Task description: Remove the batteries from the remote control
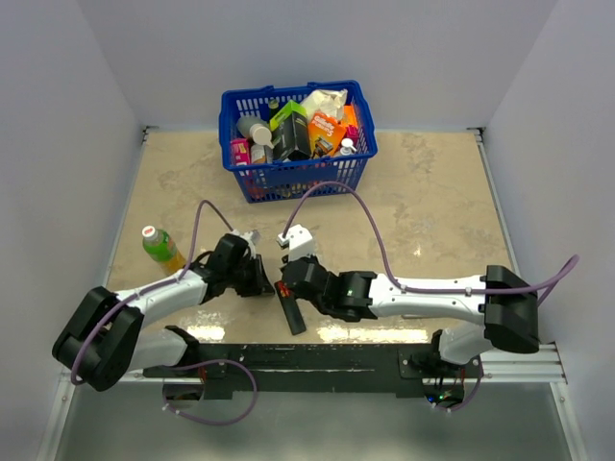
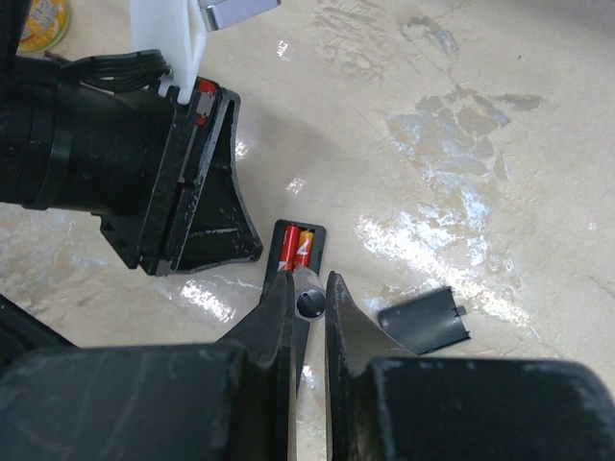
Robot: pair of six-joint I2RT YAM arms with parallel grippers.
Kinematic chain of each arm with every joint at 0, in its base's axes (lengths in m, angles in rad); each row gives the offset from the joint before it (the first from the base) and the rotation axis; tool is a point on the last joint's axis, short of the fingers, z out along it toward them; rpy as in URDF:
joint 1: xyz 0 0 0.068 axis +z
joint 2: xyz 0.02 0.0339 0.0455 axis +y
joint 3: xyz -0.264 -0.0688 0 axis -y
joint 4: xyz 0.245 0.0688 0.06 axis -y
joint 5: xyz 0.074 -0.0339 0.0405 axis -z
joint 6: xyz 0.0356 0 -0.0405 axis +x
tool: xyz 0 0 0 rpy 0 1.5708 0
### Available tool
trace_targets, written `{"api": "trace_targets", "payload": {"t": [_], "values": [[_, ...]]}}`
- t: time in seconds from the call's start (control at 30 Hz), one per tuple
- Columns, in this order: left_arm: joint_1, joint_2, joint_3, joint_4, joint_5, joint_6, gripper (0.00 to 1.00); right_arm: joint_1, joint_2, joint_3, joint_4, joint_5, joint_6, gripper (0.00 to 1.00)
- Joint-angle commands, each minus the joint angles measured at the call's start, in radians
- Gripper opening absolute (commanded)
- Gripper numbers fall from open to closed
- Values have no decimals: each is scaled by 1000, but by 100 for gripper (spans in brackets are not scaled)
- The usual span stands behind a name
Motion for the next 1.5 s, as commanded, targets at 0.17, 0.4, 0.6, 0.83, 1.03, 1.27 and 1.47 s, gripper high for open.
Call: {"api": "trace_targets", "payload": {"t": [0.17,0.4,0.6,0.83,1.03,1.27,1.47], "values": [[7,53,39,27,-33,-7,21,3,-10,-104,43,-101,-7,0],[8,78,36,43,-11,-6,21,-100,-88,-219,155,-209,21,0],[8,96,36,52,-2,-9,21,-191,-159,-324,265,-311,10,0],[7,114,34,60,7,-16,20,-215,-180,-387,331,-319,10,0],[7,125,33,61,9,-12,20,-235,-194,-402,340,-311,14,0],[5,131,48,37,-2,2,20,-286,-225,-404,377,-395,25,0],[7,128,59,23,5,8,20,-317,-208,-401,402,-425,28,0]]}}
